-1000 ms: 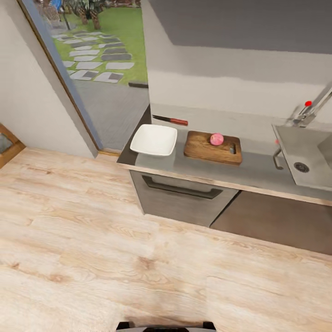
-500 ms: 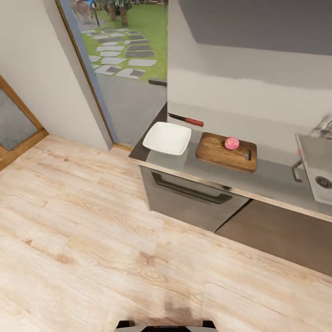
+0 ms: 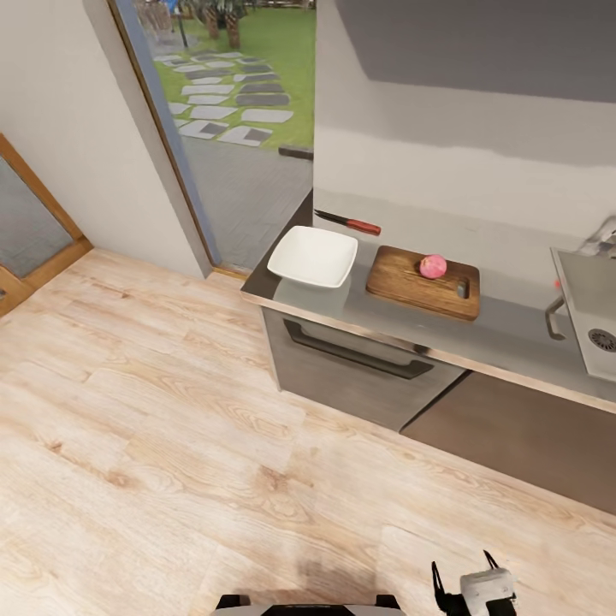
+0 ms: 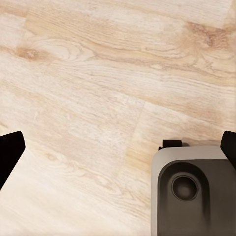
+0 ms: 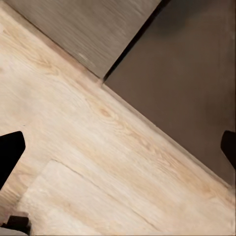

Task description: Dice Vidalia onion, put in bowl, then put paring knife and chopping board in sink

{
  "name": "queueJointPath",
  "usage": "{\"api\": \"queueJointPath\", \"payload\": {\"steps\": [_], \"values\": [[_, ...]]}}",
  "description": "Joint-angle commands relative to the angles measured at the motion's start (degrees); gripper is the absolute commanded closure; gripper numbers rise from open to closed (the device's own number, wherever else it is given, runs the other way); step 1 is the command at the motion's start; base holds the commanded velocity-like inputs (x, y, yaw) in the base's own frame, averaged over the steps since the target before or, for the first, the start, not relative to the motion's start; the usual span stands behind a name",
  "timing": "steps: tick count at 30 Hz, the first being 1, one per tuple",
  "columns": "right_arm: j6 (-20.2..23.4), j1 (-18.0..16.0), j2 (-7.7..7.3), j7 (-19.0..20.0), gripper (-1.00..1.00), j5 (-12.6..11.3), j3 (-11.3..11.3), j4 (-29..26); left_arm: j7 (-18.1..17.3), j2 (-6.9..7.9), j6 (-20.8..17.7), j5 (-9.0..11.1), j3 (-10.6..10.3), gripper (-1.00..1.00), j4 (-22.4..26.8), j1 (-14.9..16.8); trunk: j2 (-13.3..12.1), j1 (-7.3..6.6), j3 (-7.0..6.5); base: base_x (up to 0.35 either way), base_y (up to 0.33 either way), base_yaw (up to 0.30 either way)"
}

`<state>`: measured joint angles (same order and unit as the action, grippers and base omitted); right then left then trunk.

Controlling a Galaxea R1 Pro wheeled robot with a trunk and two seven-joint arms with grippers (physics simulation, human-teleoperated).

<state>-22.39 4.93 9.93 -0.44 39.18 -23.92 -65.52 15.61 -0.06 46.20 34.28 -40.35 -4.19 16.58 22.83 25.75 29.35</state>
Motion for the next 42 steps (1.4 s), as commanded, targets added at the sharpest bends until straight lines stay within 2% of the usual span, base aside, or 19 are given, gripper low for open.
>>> {"api": "queueJointPath", "payload": {"steps": [1, 6, 9, 15, 18, 21, 23, 26, 27, 31, 32, 35, 36, 39, 42], "values": [[2.21, 0.0, 0.07, -0.03, -1.0, -0.14, 1.03, -3.13, 0.48, -0.03, 0.12, -0.18, -0.42, -1.0, -0.12, 0.03, 0.09, 0.03, 0.07, 0.0, 0.0, 0.0], [14.43, 0.0, 0.07, 0.0, -1.0, -5.64, 8.54, -13.99, 0.48, -0.03, 0.12, -0.18, -0.42, -1.0, -0.12, 0.03, 0.09, 0.03, 0.07, 0.0, 0.0, 0.0], [20.0, 0.0, 0.07, 0.0, -1.0, -7.8, 11.56, -18.79, 0.48, -0.03, 0.12, -0.18, -0.42, -1.0, -0.12, 0.03, 0.09, 0.03, 0.07, 0.0, 0.0, 0.0], [27.36, -0.02, 0.07, -0.03, -1.0, -8.82, 13.67, -26.12, 0.48, -0.03, 0.07, -0.18, -0.43, -1.0, -0.12, 0.03, 0.09, 0.03, 0.07, 0.0, 0.0, 0.0], [29.87, -0.15, 0.07, -0.07, -1.0, -8.89, 14.67, -27.23, 0.48, -0.03, -0.01, -0.18, -0.43, -1.0, -0.12, 0.03, 0.09, 0.03, 0.07, 0.0, 0.0, 0.0], [33.66, -1.9, 0.07, -0.14, -1.0, -8.93, 15.87, -27.74, 0.48, -0.03, -0.04, -0.18, -0.43, -1.0, -0.12, 0.03, 0.09, 0.03, 0.07, 0.0, 0.0, 0.0], [36.11, -3.86, 0.07, -0.16, -1.0, -8.94, 16.23, -27.87, 0.48, -0.03, -0.05, -0.18, -0.43, -1.0, -0.12, 0.03, 0.09, 0.03, 0.07, 0.0, 0.0, 0.0], [41.19, -8.75, 0.07, -0.17, -1.0, -8.94, 16.56, -28.01, 0.48, -0.03, -0.05, -0.18, -0.43, -1.0, -0.12, 0.03, 0.09, 0.03, 0.07, 0.0, 0.0, 0.0], [43.06, -11.47, 0.07, -0.18, -1.0, -8.94, 16.86, -28.04, 0.48, -0.03, -0.11, -0.18, -0.43, -1.0, -0.12, 0.03, 0.09, 0.03, 0.07, 0.0, 0.0, 0.0], [46.25, -15.17, 0.07, -0.18, -1.0, -8.94, 17.61, -28.07, 0.48, -0.03, -0.13, -0.18, -0.43, -1.0, -0.12, 0.03, 0.09, 0.03, 0.07, 0.0, 0.0, 0.0], [48.13, -17.17, 0.07, -0.18, -1.0, -8.94, 17.79, -28.08, 0.48, -0.03, -0.14, -0.18, -0.43, -1.0, -0.12, 0.03, 0.09, 0.03, 0.07, 0.0, 0.0, 0.0], [51.35, -20.18, 0.07, -0.16, -1.0, -8.94, 17.92, -28.08, 0.48, -0.03, -0.14, -0.18, -0.43, -1.0, -0.12, 0.03, 0.09, 0.03, 0.07, 0.0, 0.0, 0.0], [54.78, -23.35, 0.07, -0.13, -1.0, -8.94, 17.97, -28.08, 0.48, -0.03, -0.14, -0.18, -0.43, -1.0, -0.12, 0.03, 0.09, 0.03, 0.07, 0.0, 0.0, 0.0], [57.74, -27.22, 0.07, -0.11, -1.0, -8.94, 18.01, -28.08, 0.48, -0.03, -0.14, -0.18, -0.43, -1.0, -0.12, 0.03, 0.09, 0.03, 0.07, 0.0, 0.0, 0.0], [63.32, -33.92, 0.07, -0.09, -1.0, -8.94, 18.22, -28.07, 0.48, -0.03, -0.14, -0.18, -0.43, -1.0, -0.12, 0.03, 0.09, 0.03, 0.07, 0.0, 0.0, 0.0]]}}
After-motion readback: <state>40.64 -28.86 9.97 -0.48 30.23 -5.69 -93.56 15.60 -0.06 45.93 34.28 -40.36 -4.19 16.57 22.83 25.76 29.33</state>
